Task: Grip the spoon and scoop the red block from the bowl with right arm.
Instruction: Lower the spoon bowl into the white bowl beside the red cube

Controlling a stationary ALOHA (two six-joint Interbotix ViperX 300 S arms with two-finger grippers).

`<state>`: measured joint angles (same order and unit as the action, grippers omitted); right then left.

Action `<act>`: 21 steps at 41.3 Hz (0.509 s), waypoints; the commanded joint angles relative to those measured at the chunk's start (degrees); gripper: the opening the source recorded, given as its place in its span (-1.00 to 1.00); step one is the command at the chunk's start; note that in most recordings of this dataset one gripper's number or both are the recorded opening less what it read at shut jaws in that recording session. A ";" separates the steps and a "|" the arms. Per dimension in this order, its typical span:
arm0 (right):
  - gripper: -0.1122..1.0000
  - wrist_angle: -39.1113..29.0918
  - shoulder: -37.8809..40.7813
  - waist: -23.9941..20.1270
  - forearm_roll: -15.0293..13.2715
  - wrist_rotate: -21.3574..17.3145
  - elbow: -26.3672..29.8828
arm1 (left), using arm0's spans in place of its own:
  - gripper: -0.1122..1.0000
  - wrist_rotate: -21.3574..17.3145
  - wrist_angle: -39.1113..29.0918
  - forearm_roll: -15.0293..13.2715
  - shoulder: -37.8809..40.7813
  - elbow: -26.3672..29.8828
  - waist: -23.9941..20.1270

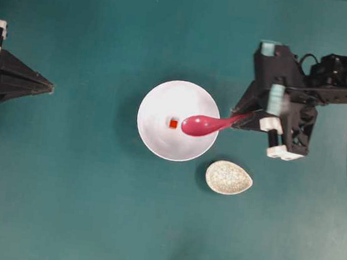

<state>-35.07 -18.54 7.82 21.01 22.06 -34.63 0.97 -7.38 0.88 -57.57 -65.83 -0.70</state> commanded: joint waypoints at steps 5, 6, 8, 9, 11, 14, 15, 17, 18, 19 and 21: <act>-0.35 -4.83 2.29 0.18 -3.60 -6.77 5.10 | -0.80 0.00 0.70 -0.09 0.18 1.14 -0.09; -0.35 -5.45 2.81 0.26 -4.04 -7.65 5.63 | -0.80 0.00 0.70 -0.09 0.18 1.14 -0.09; -0.35 -6.06 3.60 0.26 -4.57 -8.88 6.33 | -0.80 0.00 0.70 -0.09 0.18 1.14 -0.09; -0.35 -6.42 4.13 0.26 -4.92 -9.58 6.94 | -0.80 0.09 0.79 -0.09 0.18 1.14 -0.09; -0.35 -7.29 5.10 0.18 -5.45 -10.63 7.91 | -0.80 0.00 0.79 -0.09 0.18 1.14 -0.09; -0.35 -8.61 6.59 0.26 -6.15 -11.60 9.32 | -0.80 0.09 0.88 -0.09 0.18 1.14 0.00; -0.35 -9.32 7.21 0.26 -6.42 -11.87 10.02 | -0.80 0.00 0.88 -0.09 0.18 1.14 -0.09; -0.35 -10.46 8.00 0.18 -6.86 -12.04 10.81 | -0.80 0.09 0.88 -0.09 0.18 1.14 -0.09; -0.35 -11.34 8.70 0.18 -7.38 -12.13 11.43 | -0.80 0.00 0.88 -0.09 0.18 1.14 -0.09; -0.35 -12.04 9.14 0.18 -7.65 -12.13 11.78 | -0.80 0.09 0.88 -0.09 0.18 1.14 -0.09; -0.35 -13.71 10.28 0.18 -8.44 -12.22 12.66 | -0.80 0.09 0.88 -0.09 0.18 1.14 -0.09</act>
<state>-46.67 -9.05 7.91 13.54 10.02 -24.79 0.97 -7.12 0.88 -57.66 -65.92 -0.62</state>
